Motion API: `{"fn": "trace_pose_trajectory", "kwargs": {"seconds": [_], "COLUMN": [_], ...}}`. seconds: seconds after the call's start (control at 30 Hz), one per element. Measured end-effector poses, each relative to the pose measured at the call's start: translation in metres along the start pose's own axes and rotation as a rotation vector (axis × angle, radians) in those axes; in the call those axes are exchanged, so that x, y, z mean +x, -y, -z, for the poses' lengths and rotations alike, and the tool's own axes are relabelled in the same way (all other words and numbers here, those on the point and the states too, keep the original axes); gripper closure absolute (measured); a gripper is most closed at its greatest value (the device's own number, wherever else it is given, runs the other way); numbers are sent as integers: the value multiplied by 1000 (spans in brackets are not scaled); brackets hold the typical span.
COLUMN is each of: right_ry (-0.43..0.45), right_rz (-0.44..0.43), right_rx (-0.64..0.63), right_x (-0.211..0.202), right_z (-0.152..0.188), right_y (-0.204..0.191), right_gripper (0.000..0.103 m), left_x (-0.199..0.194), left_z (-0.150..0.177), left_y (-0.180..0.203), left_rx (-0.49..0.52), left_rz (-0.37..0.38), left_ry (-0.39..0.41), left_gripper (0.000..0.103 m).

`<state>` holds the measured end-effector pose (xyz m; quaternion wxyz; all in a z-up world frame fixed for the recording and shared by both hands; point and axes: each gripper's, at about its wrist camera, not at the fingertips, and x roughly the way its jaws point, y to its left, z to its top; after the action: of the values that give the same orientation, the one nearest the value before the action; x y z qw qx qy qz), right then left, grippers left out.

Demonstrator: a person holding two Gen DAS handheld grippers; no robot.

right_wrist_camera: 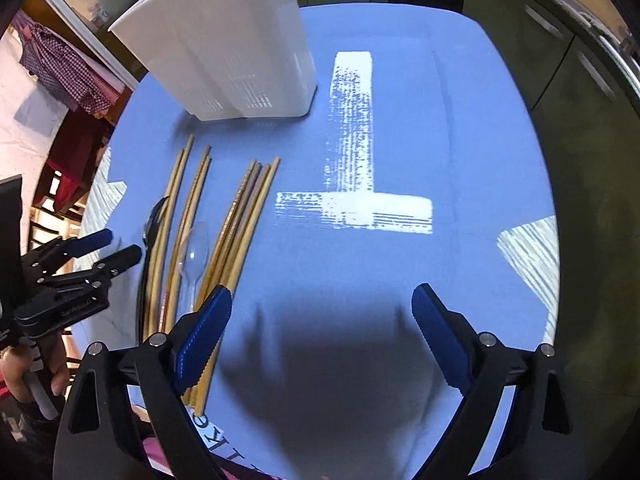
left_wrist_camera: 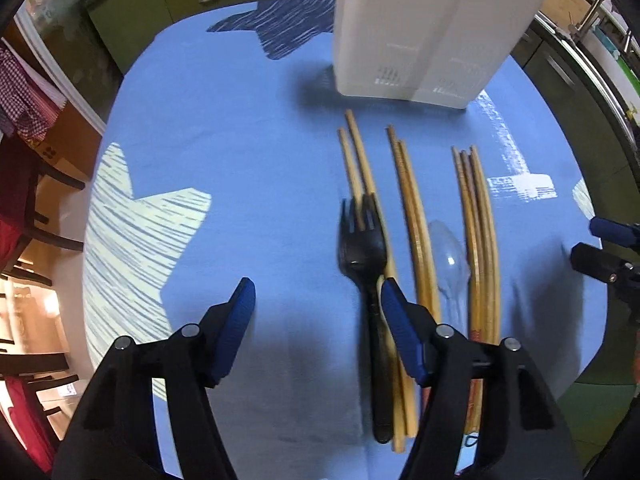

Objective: Organize utensils
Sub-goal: 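Lower the left tool onto the black fork and close on it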

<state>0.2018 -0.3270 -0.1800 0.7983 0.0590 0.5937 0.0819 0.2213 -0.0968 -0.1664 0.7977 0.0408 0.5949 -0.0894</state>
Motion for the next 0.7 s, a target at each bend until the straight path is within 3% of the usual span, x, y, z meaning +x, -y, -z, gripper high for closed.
{"fn": "trace_pose_trajectory", "kwargs": {"seconds": [0.1, 0.2, 0.37, 0.43, 0.7], "right_ry": [-12, -24, -16, -12, -14], "right_rz": [-16, -25, -9, -9, -12], "right_rx": [-6, -22, -38, -38, -47], "right_x": [4, 5, 2, 0, -1], "right_z": [0, 0, -1, -1, -1], "right_y": [0, -2, -4, -4, -5], "right_gripper": [13, 17, 17, 17, 17], "left_x": [5, 12, 9, 9, 5], "left_z": [-3, -4, -5, -5, -7], "left_y": [6, 11, 18, 20, 13], "left_rx": [-1, 1, 4, 5, -4], "left_rz": [16, 40, 50, 52, 80], "left_ry": [-18, -56, -58, -64, -74], "left_gripper": [42, 59, 71, 85, 94]}}
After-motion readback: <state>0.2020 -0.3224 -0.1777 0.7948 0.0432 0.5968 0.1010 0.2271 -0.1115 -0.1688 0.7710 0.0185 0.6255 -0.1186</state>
